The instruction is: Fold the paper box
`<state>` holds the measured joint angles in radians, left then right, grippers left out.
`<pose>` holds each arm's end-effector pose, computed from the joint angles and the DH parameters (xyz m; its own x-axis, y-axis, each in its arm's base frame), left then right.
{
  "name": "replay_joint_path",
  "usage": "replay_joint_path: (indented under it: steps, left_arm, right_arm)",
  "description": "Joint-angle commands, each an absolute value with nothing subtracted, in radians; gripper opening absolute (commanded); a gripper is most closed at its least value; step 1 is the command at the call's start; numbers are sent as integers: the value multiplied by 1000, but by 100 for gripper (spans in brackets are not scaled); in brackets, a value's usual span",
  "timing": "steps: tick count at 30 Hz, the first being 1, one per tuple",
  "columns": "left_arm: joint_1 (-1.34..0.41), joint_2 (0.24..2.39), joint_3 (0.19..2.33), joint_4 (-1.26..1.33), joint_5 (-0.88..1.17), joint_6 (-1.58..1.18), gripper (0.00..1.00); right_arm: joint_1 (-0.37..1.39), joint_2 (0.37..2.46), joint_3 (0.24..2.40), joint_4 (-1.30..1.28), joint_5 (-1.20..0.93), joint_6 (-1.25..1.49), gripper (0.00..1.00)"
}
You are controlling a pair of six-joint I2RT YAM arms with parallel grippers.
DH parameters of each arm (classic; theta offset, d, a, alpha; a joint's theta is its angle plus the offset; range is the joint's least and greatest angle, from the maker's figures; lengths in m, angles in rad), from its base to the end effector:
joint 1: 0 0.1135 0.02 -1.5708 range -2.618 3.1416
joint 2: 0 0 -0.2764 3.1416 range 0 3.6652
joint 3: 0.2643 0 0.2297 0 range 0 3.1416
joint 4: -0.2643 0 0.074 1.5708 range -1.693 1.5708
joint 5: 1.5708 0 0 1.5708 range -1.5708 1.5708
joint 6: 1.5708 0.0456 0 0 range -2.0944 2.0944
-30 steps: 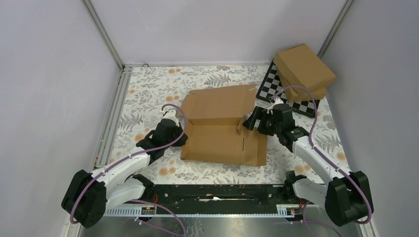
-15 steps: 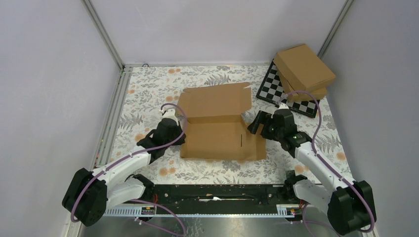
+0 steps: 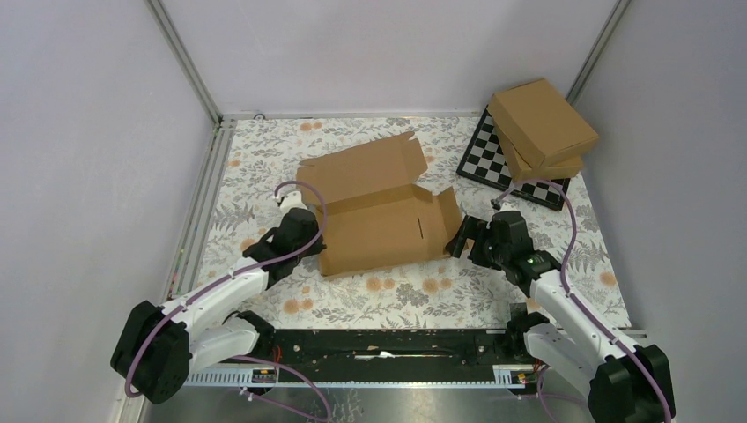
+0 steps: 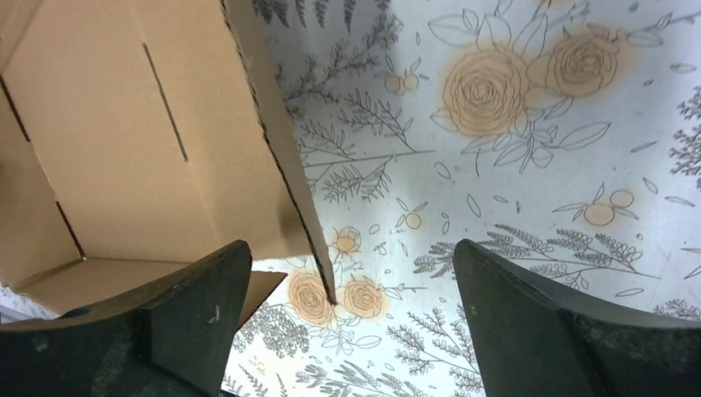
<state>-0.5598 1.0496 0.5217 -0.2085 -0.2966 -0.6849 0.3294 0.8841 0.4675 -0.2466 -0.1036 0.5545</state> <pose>0.1692 -0.0903 0.2144 -0.6459 -0.3091 -0.6980 -0.1088 0.9423 -0.3167 0.1554 0.0581 0.2189 -0.7053 0.3124 -0.6364 -0.0324 0.8826 0.4690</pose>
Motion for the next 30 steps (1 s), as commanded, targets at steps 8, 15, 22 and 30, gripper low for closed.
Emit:
replay_joint_path:
  steps: [8, 15, 22, 30]
  left_arm:
    - [-555, 1021, 574, -205, -390, -763, 0]
    - [-555, 998, 571, -226, -415, -775, 0]
    - [-555, 999, 573, -223, -418, -786, 0]
    - [-556, 1023, 582, -127, -259, -659, 0]
  right_arm:
    - [336, 859, 462, -281, -61, 571, 100]
    - [337, 848, 485, -309, -14, 562, 100]
    - [336, 878, 480, -280, -104, 572, 100]
    - [377, 929, 514, -140, -177, 652, 100]
